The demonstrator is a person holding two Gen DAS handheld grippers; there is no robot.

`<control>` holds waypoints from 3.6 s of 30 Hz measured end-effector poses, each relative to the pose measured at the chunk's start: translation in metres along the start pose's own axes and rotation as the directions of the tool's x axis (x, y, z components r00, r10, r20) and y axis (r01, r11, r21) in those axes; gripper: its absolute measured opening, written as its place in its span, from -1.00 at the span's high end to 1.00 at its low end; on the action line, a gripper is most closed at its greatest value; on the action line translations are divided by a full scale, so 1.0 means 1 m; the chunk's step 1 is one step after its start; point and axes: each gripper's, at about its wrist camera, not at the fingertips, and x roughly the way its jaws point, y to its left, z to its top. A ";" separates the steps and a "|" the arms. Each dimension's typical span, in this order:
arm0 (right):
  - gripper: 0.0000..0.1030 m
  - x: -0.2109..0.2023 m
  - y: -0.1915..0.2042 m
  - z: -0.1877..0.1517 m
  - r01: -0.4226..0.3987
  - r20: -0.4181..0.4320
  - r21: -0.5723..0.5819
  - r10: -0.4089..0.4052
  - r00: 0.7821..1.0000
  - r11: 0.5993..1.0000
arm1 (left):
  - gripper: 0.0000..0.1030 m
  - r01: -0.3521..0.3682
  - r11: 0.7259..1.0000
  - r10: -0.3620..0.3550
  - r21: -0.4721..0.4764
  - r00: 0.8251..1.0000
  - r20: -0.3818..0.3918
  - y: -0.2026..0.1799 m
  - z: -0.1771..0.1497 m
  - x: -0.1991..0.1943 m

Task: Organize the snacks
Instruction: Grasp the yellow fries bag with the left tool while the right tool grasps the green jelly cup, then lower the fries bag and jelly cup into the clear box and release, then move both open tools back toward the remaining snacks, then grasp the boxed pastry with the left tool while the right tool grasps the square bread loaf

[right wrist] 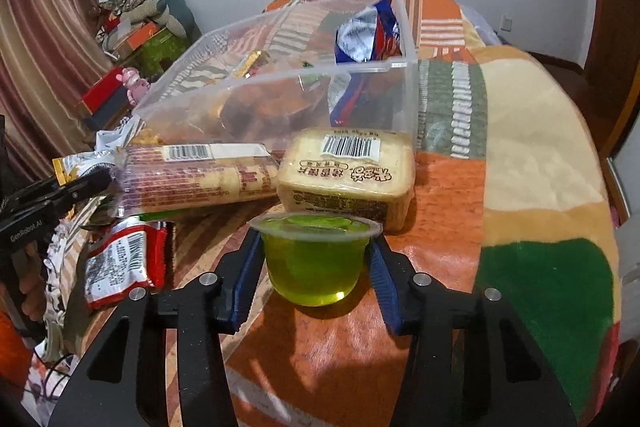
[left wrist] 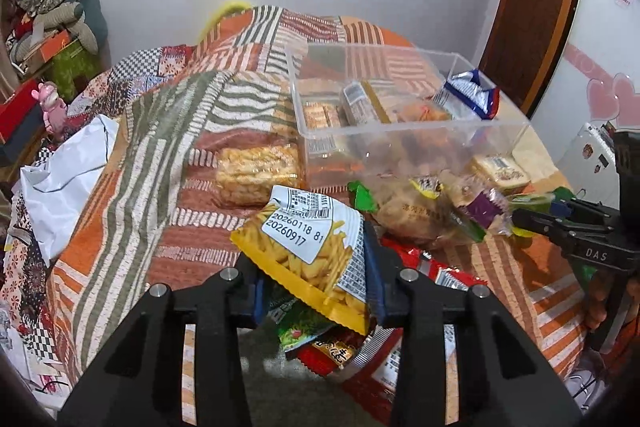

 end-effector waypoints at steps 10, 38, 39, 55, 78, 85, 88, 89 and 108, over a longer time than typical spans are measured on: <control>0.09 -0.040 0.010 0.016 0.020 0.113 -0.041 -0.015 0.993 0.999 | 0.25 0.008 1.000 -0.006 -0.023 0.997 0.078 0.000 0.022 -0.026; 0.08 -0.008 0.041 0.109 0.030 0.247 -0.045 -0.018 0.969 0.999 | 0.25 0.049 0.998 -0.044 -0.043 0.994 0.105 -0.014 0.114 0.025; 0.08 -0.005 0.040 0.110 0.031 0.242 -0.043 -0.020 0.970 0.999 | 0.25 0.050 0.998 -0.046 -0.042 0.994 0.096 -0.015 0.116 0.030; 0.08 0.055 0.024 0.114 0.060 0.106 -0.034 -0.056 0.993 0.998 | 0.25 0.100 0.994 -0.100 -0.042 0.995 -0.006 -0.019 0.108 0.088; -0.43 0.019 0.032 0.102 0.095 0.132 -0.088 -0.083 0.988 0.992 | -0.24 0.085 0.995 -0.083 -0.045 0.996 0.038 -0.014 0.099 0.050; -0.46 -0.002 0.029 0.086 0.112 0.158 -0.104 -0.095 0.983 0.988 | -0.32 0.047 0.997 -0.043 -0.057 0.997 0.067 0.005 0.090 0.021; -0.51 -0.006 0.026 0.079 0.106 0.154 -0.098 -0.090 0.984 0.990 | -0.36 0.017 0.999 -0.014 -0.048 0.998 0.053 0.013 0.083 0.018; -0.55 -0.007 0.025 0.078 0.107 0.154 -0.096 -0.091 0.984 0.990 | -0.36 0.006 0.999 -0.004 -0.047 0.999 0.043 0.017 0.079 0.017; -0.64 0.027 0.002 0.032 0.117 -0.002 -0.053 -0.117 0.993 0.992 | -0.40 0.010 0.992 -0.030 -0.126 0.986 -0.162 0.071 0.038 0.081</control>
